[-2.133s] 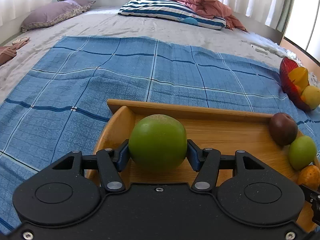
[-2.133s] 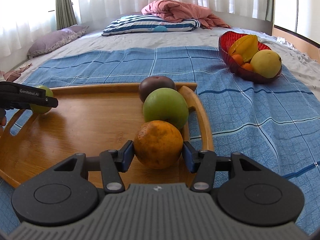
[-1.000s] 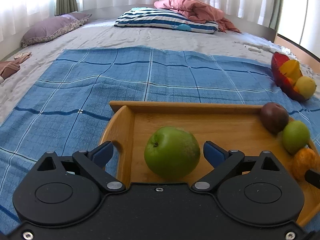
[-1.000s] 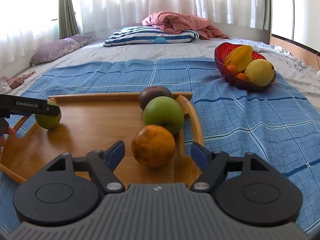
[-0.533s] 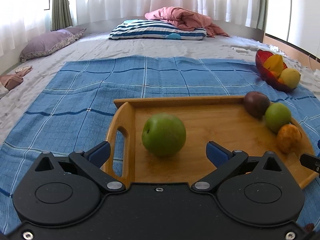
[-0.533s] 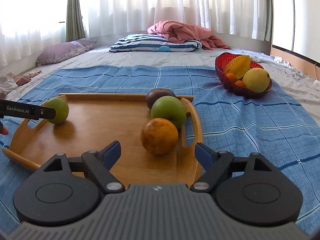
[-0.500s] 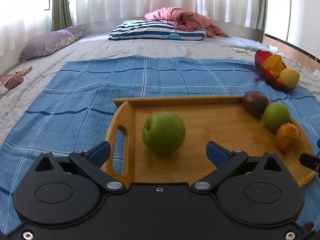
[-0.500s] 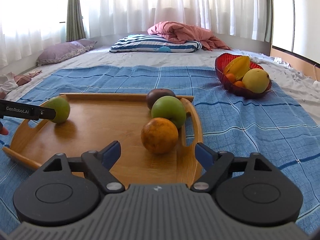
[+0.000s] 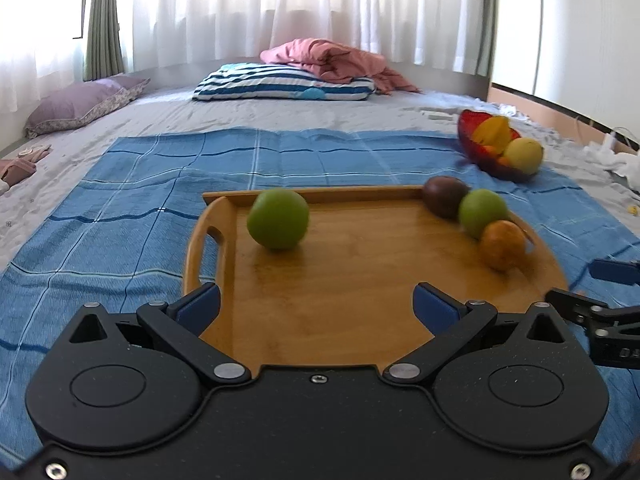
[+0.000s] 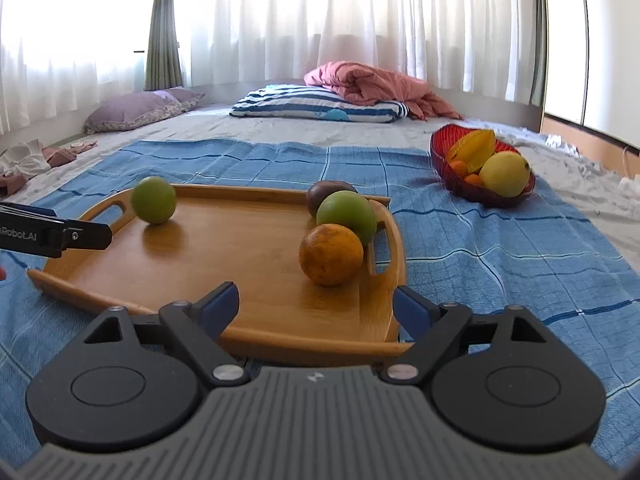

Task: Organize fruits
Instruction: 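Move both tools back toward the mandarins and dates beside the tray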

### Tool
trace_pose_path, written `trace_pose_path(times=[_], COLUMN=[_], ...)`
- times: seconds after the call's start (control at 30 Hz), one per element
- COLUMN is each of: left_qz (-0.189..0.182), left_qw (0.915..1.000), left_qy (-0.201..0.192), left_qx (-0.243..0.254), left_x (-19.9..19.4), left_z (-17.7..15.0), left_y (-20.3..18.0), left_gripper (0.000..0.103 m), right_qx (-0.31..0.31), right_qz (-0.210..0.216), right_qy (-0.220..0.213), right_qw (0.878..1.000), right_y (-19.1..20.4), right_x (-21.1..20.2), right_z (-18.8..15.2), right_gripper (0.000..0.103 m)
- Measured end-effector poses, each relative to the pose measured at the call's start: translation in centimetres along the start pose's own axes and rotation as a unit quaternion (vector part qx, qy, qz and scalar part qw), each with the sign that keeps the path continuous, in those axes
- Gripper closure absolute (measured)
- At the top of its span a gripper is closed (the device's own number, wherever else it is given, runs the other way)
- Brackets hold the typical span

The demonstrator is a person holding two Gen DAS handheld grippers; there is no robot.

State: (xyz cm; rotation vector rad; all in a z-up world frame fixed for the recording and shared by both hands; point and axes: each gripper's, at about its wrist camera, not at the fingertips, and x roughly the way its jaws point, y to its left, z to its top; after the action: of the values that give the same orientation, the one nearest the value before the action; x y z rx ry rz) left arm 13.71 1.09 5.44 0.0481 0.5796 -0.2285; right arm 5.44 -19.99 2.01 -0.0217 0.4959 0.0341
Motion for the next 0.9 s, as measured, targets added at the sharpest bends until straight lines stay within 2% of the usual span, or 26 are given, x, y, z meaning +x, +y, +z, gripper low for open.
trace_pose_path(times=[0.57,0.9], left_qz=[-0.02,-0.031], left_qw=[0.9996,0.9992], left_qy=[-0.019,-0.01], left_qx=[0.009,0.022], left_x=[-5.8,-7.4], left_z=[-5.6,-7.7], left_y=[-3.0,-4.5], left_gripper=[0.0,0.0], right_qx=[-0.016,-0.014], right_qz=[-0.012,-0.017], right_qy=[-0.025,-0.029], right_qw=[1.0,0.999], right_y=[1.5,1.5], right_x=[-4.2,-6.2], right_z=[-3.6,-5.4], right_gripper=[0.009,0.009])
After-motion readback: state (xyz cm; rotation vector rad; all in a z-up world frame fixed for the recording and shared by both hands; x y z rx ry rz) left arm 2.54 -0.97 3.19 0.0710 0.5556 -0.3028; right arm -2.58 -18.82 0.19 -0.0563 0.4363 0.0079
